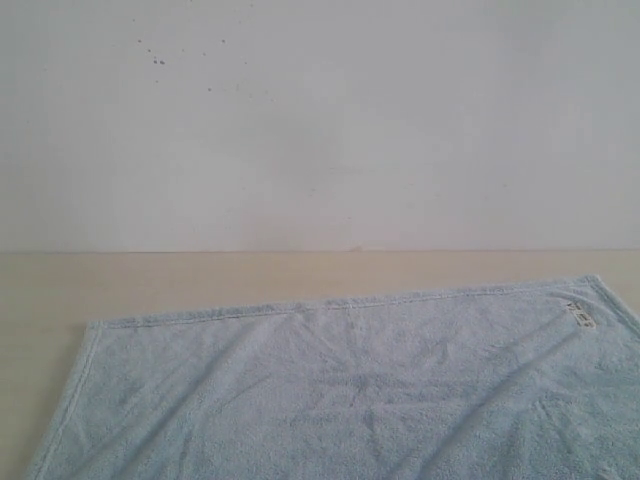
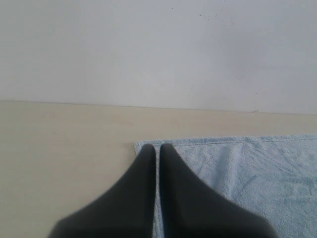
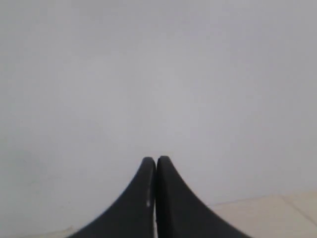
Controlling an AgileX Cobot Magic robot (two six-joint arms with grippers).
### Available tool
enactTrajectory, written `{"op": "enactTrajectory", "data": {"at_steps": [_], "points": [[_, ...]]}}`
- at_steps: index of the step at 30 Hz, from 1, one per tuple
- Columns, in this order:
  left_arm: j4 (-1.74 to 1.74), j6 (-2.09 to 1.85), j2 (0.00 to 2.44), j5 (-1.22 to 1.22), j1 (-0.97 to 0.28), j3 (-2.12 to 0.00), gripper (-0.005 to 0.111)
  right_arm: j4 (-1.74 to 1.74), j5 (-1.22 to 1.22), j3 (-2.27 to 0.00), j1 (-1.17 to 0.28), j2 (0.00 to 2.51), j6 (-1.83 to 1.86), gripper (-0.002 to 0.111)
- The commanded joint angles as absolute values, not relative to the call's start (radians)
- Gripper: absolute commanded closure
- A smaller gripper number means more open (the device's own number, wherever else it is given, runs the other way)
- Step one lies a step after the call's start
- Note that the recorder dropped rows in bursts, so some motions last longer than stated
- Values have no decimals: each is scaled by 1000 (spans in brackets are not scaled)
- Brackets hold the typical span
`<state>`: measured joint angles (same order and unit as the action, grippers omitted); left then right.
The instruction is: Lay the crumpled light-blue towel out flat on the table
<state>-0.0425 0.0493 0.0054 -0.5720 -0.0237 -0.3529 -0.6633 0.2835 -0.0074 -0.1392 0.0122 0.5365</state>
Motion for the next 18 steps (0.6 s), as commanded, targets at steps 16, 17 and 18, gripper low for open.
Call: {"op": "enactTrajectory", "data": {"at_steps": [16,17,18], "points": [[-33,59,0,-569,-31,-350,103,170,-363,0,-25,0,0,108],[-33,59,0,-569,-31,-350,103,159,-361,0,-33,0,0,108],[-33,59,0,-569,-31,-350,103,155,-361,0,-41,0,0,108]]}}
